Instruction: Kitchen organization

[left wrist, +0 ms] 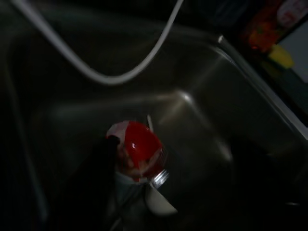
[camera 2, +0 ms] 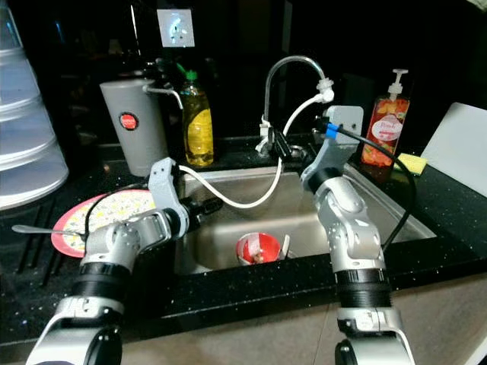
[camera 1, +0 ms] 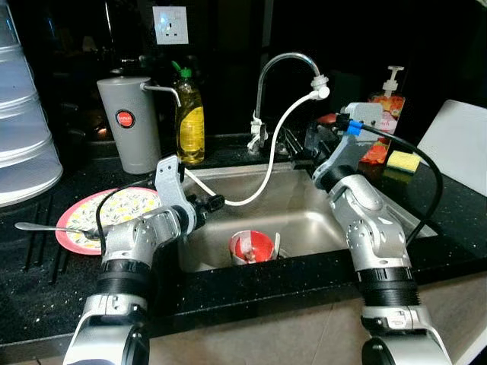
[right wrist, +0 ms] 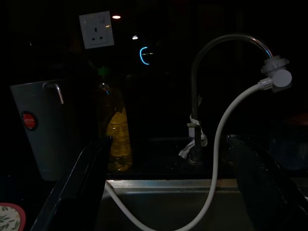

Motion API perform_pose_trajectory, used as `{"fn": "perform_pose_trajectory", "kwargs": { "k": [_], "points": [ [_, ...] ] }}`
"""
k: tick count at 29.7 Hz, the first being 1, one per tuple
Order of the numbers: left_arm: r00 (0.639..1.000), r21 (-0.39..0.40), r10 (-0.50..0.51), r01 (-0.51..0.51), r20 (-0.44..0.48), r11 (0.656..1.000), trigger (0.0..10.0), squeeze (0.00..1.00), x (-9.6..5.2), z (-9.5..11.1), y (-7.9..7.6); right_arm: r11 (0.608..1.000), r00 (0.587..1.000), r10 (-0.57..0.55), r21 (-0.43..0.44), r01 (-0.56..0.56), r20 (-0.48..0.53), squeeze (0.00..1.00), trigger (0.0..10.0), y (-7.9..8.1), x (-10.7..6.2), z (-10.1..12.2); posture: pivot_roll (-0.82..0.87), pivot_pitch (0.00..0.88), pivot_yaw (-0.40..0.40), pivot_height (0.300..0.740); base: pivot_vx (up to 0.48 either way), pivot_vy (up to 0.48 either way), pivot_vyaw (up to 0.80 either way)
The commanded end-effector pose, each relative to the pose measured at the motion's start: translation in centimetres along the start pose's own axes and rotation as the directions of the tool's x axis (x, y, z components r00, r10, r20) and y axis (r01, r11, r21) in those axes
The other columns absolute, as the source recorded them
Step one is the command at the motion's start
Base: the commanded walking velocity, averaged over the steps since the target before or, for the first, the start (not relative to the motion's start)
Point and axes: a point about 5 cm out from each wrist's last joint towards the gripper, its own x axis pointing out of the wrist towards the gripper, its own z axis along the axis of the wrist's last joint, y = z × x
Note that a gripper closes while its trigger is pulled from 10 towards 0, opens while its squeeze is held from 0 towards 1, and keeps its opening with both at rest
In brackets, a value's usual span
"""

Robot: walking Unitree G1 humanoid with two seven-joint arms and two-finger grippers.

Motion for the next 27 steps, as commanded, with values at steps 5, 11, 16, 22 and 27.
{"fn": "perform_pose_trajectory", "kwargs": {
  "k": [5,11,16,22,27],
  "points": [
    [0.981,0.508,0.135,-0.186,0.137,0.841,10.0,0.00,-3.5,4.4,1.2,1.000,1.000,0.003,-0.004,-0.003,0.008,0.00,10.0,0.1,-0.2,0.2,-0.04,0.001,-0.002,0.740,0.000,0.000,0.00],
    [0.954,0.697,0.260,-0.286,0.147,0.657,10.0,0.00,-5.2,4.7,3.0,1.000,1.000,0.001,-0.002,-0.001,0.007,0.00,10.0,0.1,-0.2,0.1,-0.03,0.008,0.001,0.740,0.000,0.000,0.00],
    [0.914,0.817,0.385,-0.319,0.130,0.480,10.0,0.00,-7.4,4.2,5.0,1.000,1.000,0.005,0.006,-0.006,0.005,0.00,10.0,0.3,-0.2,0.0,-0.02,0.009,0.005,0.740,0.000,0.000,0.00],
    [0.899,0.914,0.435,-0.218,0.051,0.342,10.0,0.00,-9.4,1.9,5.4,1.000,1.000,0.008,0.016,-0.008,-0.003,0.00,10.0,0.3,-0.3,-0.4,0.00,0.014,0.006,0.740,0.000,0.000,0.00],
    [0.887,0.926,0.460,-0.203,0.035,0.320,10.0,0.00,-9.7,1.3,5.9,1.000,1.000,0.014,0.020,-0.014,-0.007,0.00,10.0,0.5,-0.3,-0.6,0.00,0.013,0.002,0.740,0.000,0.000,0.00]
  ]
}}
